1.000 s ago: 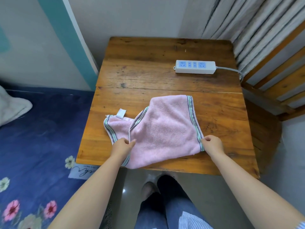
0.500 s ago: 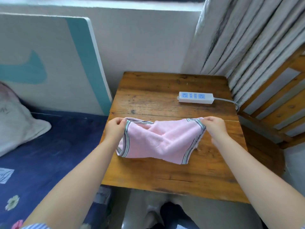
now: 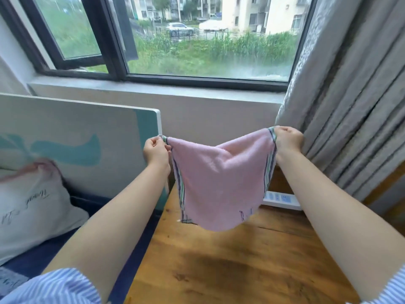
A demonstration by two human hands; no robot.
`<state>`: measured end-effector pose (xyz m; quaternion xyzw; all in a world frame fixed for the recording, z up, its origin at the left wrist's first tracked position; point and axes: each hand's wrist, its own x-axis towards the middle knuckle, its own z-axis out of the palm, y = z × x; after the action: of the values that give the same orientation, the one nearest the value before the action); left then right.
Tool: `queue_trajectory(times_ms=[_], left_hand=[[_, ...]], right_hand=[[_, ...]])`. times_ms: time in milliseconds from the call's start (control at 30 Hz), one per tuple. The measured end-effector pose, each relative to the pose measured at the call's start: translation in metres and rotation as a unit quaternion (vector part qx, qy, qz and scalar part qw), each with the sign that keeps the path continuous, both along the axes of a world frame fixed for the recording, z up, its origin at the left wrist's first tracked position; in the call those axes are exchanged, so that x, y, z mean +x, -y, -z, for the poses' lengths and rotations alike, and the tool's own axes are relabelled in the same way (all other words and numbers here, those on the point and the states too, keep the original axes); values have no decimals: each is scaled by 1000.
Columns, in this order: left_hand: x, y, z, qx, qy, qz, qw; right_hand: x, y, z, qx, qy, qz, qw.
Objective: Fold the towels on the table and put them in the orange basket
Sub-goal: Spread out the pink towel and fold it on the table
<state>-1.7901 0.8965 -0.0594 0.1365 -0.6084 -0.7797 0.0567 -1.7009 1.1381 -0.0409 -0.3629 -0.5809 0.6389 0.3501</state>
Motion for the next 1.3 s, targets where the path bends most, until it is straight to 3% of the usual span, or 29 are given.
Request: queue_trajectory(times_ms=[267,433,533,600,700,833,900,1000,1100,1300], left_hand=[[-73,-11,-12,37,2,-74,997],[-81,9,29,-121,70,-45,989],[-61,23,62,-236,162,45,957],[-42,34,85,-327,209,138,911],[-10,52,116,-505,213,267,793],[45,74,148,-621,220,445,606],[64,85,166,-657,203,479,545],[95,106,196,-686,198,513,476],[122,128,217,-692,209,542,429],[152,164,242,-682,232,580,379]], right_hand=[[-67,-29,-19,23,-16,11,1000],[-65,-23,26,-7,14,11,1000],[-45,-6,68,-4,110,-13,994],[-19,6,100,-35,172,-32,984],[24,28,146,-13,308,-118,944],[84,63,190,34,479,-210,851],[113,80,205,70,558,-242,791],[150,105,223,84,630,-295,713],[184,121,239,70,646,-307,695],[239,136,264,111,684,-335,638]])
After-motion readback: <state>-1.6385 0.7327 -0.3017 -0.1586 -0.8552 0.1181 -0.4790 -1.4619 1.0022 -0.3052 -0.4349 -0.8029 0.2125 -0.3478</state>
